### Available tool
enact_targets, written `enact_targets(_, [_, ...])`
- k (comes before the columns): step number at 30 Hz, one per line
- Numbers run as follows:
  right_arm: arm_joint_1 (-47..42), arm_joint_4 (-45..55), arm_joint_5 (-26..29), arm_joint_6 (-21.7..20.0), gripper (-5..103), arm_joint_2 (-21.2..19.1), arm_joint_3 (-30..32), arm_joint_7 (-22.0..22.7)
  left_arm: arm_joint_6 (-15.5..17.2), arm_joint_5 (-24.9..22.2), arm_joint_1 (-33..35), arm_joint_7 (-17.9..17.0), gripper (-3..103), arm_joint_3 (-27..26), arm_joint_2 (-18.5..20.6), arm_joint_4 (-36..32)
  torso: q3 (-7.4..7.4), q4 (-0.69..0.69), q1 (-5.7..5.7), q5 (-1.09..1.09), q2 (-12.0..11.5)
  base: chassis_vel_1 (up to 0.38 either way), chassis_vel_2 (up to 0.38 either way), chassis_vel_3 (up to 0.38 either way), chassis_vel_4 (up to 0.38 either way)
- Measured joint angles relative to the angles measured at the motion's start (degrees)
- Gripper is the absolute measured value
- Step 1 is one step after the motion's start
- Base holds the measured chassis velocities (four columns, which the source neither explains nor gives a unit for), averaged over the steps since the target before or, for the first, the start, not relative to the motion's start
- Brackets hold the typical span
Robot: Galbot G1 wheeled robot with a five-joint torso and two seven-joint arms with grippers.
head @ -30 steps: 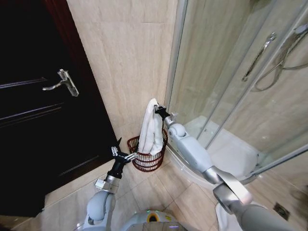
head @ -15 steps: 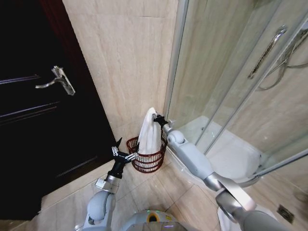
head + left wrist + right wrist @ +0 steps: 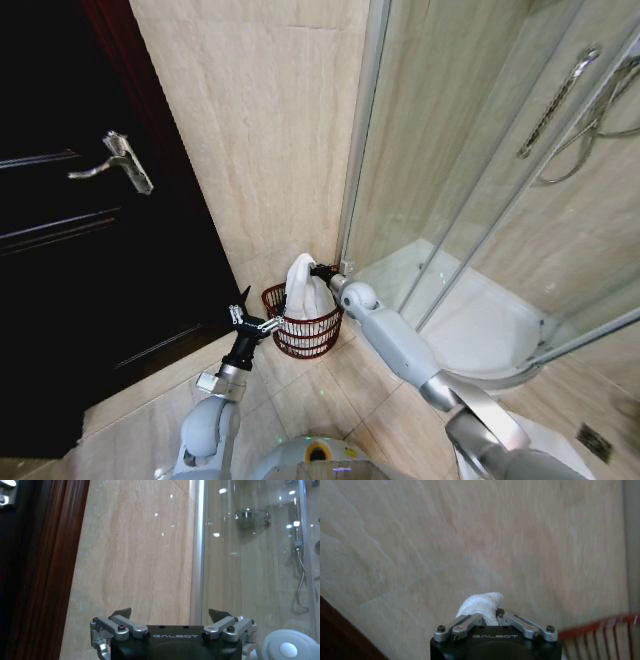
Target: Discard the used towel into the hamper.
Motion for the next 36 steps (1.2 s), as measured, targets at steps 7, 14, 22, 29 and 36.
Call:
enact_targets(7, [1.43,-2.00,11.37,-12.34,4,4.17,3.28,8.85,0.06,-0.87,-0.48,-0.09,100,-0.22,0.56,-0.14,0.10,0.00,0.09,0.00,0.19,0.000,0.000,0.000,0.000])
enact_targets(14, [1.83,-4.14,15.62,-16.55,4,5.87,4.03,15.03,0.10,-1.57,-0.89,-0.20,100,-0.53,1.41,0.31,0.16,-0.01,0.14,0.00,0.28,0.000,0.000,0.000,0.000])
enact_targets(22, [1.69,-6.44,17.65,-21.06,8,7.27,6.40,23.42,0.06,-2.56,-1.10,-0.21,100,-0.56,2.24,0.82,0.22,-0.01,0.19,-0.01,0.39,0.000,0.000,0.000,0.000])
enact_targets(29, [1.65,-6.12,20.66,-17.83,30,7.19,8.17,31.05,0.27,-3.32,-1.58,-0.28,100,-0.51,3.36,1.02,0.25,0.01,0.21,0.00,0.44,0.000,0.000,0.000,0.000])
enact_targets(36, [1.17,-0.83,25.70,-15.07,57,2.79,7.39,43.16,0.49,-4.24,-2.18,-0.43,100,-0.39,4.25,1.29,0.27,-0.01,0.23,0.00,0.49,0.000,0.000,0.000,0.000])
